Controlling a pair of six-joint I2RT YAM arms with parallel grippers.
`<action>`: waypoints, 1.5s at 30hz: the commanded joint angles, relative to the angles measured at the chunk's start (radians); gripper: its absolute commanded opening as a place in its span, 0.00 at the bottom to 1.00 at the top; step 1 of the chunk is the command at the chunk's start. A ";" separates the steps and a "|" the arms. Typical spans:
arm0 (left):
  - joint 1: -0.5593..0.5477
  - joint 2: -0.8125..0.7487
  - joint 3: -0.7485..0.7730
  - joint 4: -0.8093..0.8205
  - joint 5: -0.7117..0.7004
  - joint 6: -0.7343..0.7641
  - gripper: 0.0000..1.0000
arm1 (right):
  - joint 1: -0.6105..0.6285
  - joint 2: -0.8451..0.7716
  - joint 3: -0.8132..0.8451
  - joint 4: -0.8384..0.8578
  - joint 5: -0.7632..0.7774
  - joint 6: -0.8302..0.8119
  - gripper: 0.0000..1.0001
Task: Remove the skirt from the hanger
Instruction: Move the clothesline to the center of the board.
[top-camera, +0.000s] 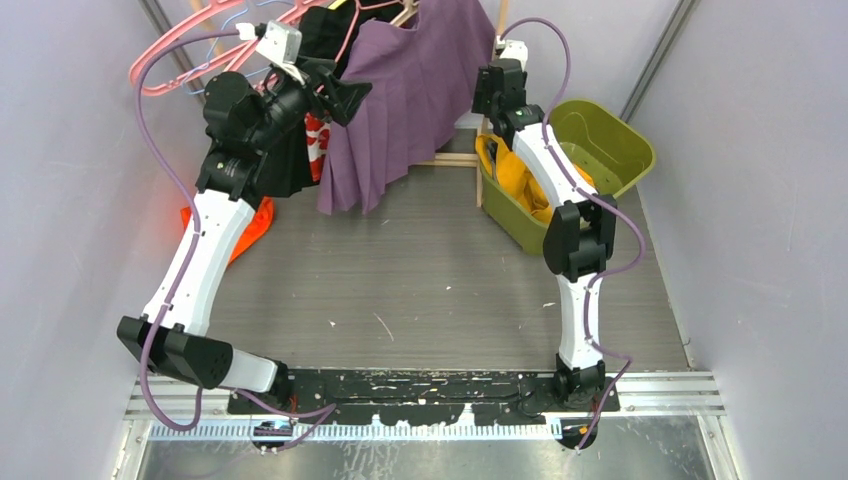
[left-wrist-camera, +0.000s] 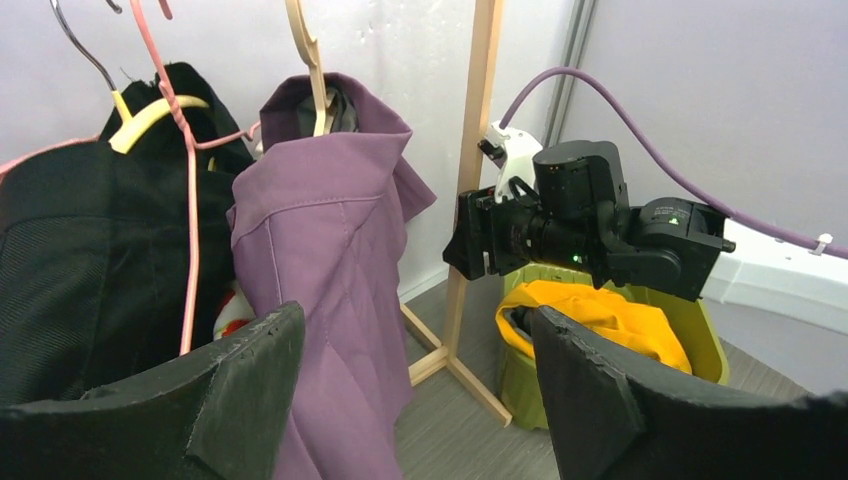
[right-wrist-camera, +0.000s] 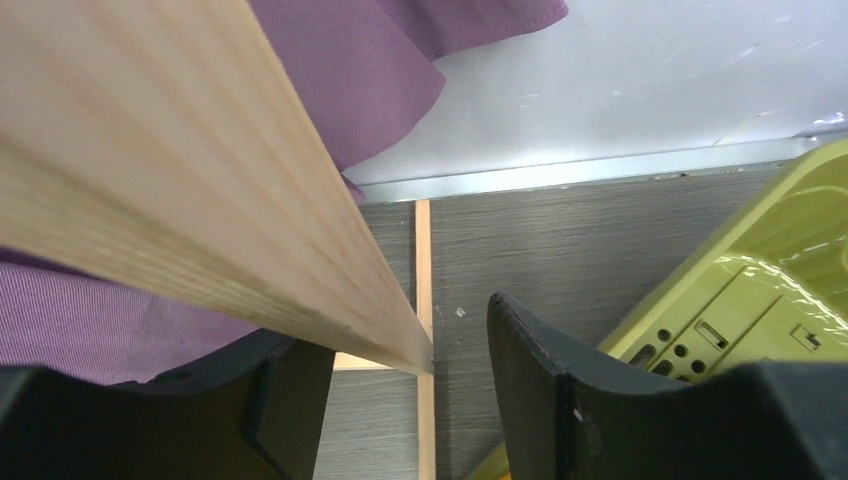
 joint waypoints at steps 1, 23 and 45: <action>0.001 0.018 0.004 0.005 -0.015 0.025 0.83 | -0.023 0.019 0.052 0.025 -0.054 0.051 0.58; 0.001 -0.037 -0.074 0.019 -0.010 0.004 0.83 | -0.036 -0.121 -0.154 -0.043 -0.271 0.081 0.01; -0.032 -0.055 -0.101 0.047 -0.010 -0.033 0.83 | 0.101 -0.363 -0.290 -0.227 -0.389 0.015 0.01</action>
